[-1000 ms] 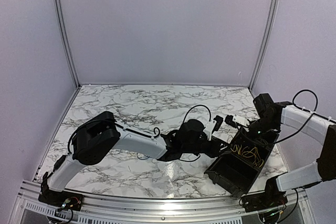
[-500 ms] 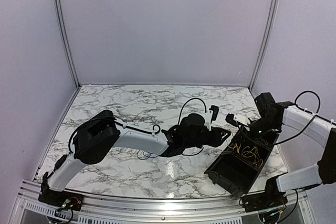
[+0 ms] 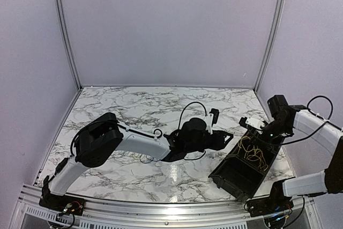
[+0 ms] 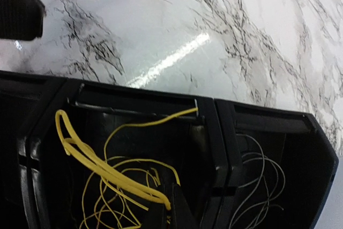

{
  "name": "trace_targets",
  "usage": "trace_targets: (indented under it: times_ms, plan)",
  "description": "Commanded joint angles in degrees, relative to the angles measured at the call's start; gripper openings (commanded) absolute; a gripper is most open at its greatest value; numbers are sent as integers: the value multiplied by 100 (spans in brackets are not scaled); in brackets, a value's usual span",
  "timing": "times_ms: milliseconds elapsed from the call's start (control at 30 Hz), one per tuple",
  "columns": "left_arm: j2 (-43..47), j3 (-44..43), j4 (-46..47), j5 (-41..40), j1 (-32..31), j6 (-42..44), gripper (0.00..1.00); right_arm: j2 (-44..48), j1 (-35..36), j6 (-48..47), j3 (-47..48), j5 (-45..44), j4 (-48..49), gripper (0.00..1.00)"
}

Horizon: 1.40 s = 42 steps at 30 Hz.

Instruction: Untangle the cables

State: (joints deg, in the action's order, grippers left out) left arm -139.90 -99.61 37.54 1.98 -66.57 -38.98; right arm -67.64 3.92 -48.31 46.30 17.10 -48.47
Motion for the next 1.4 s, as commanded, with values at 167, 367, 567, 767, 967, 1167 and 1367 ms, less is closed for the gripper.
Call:
trace_targets:
  times_ms: [167, 367, 567, 767, 967, 1167, 1367]
  plan:
    - [395, 434, 310, -158, 73, 75, 44, 117, -222, -547, -47, -1023, -929, 18]
    - [534, 627, 341, -162, 94, 109, 44, 91, -217, -426, 409, -980, -1134, 45]
    - [1217, 1321, 335, -328, 294, 332, 45, 42, -222, -577, 1467, -189, -1784, 51]
    - [2215, 2500, -80, -369, 743, 338, 46, 79, -213, -604, 1784, 716, -1750, 52]
    - [3398, 3484, -1763, -1275, 873, 919, 46, 8, 358, 274, 1460, 1593, -223, 52]
    - [4400, 4284, -3501, -2430, 904, 787, 44, -477, 1245, 1080, 1492, 2076, 1176, 50]
    - [5217, 5110, -4488, -2700, 1047, 481, 43, -1158, 1779, 1895, 1329, 2720, 2648, 49]
